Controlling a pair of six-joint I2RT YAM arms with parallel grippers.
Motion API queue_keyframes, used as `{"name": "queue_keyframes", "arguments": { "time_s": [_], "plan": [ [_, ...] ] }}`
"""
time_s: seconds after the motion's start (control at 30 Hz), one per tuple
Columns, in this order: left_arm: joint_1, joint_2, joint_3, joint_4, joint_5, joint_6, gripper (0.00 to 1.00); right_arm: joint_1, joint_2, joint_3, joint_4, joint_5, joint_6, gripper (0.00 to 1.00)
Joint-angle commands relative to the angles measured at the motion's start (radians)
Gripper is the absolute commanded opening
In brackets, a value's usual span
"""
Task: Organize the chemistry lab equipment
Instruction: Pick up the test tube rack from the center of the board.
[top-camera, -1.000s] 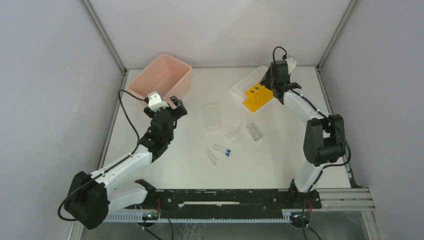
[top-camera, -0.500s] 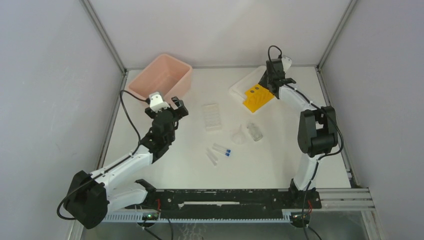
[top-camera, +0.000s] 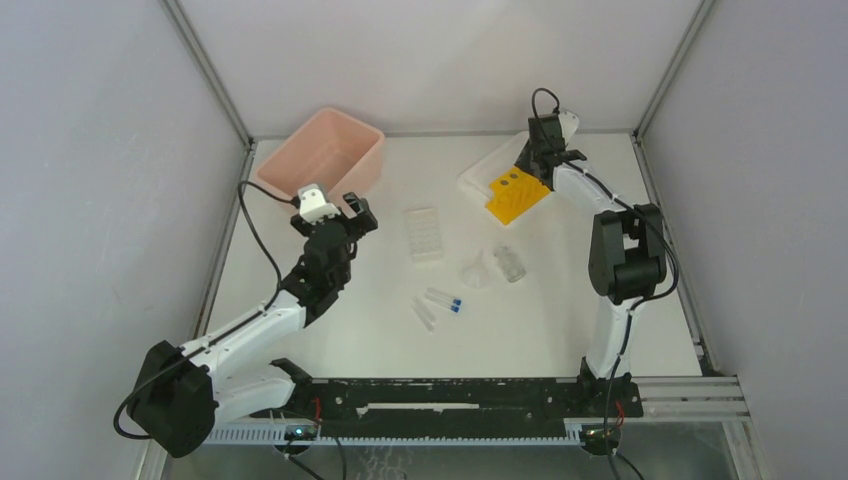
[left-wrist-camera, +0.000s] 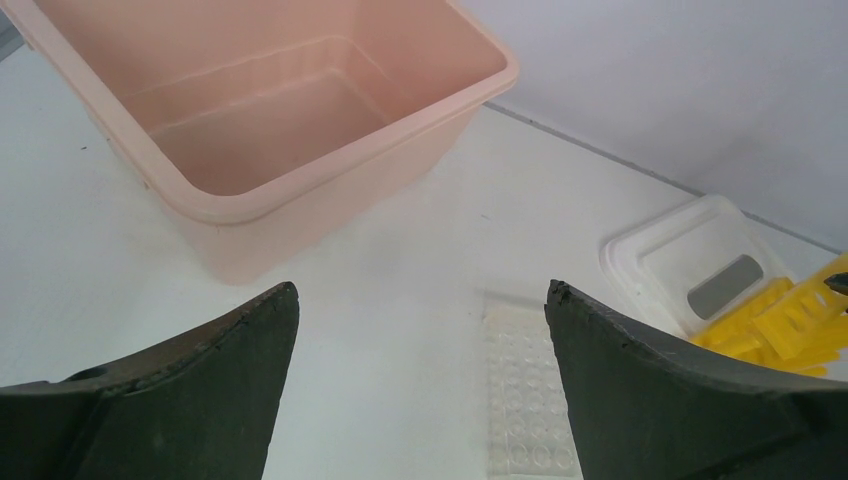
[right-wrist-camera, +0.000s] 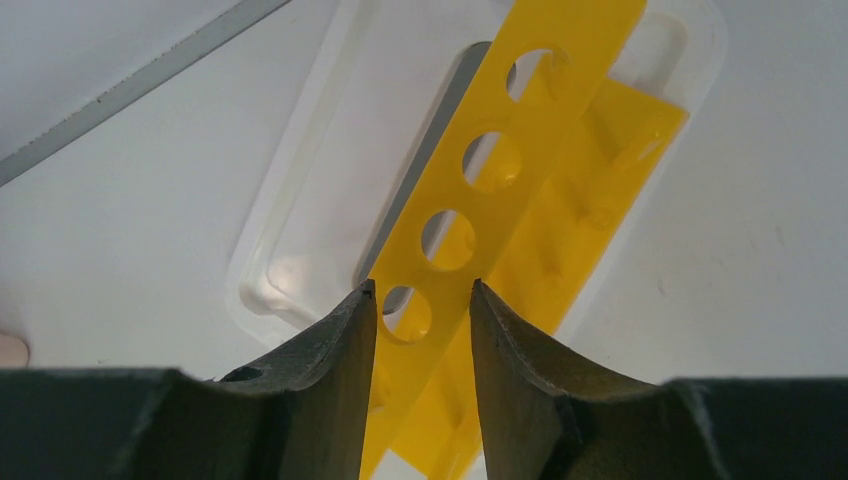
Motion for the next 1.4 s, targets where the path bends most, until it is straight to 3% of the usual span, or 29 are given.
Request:
{"name": "queue_keyframes", "arguments": {
  "time_s": [0.0, 0.77, 0.9, 1.07, 1.37],
  "plan": [
    [-0.005, -0.002, 0.03, 0.062, -0.017, -0.014, 0.96, 0.001, 0.022, 0.065, -0.013, 0.019, -0.002, 0.47],
    [-0.009, 0.007, 0.01, 0.09, -0.022, -0.033, 0.97, -0.002, 0.101, 0.112, -0.06, 0.014, -0.007, 0.42],
    [-0.009, 0.018, 0.01, 0.097, -0.022, -0.034, 0.97, -0.002, 0.119, 0.117, -0.056, 0.006, -0.001, 0.31],
    [-0.009, 0.027, 0.009, 0.096, -0.024, -0.036, 0.97, -0.013, 0.122, 0.113, -0.061, -0.009, 0.01, 0.0],
    [-0.009, 0.027, 0.02, 0.075, -0.023, -0.037, 0.97, -0.018, 0.042, 0.078, -0.015, -0.035, -0.004, 0.0]
  ]
}}
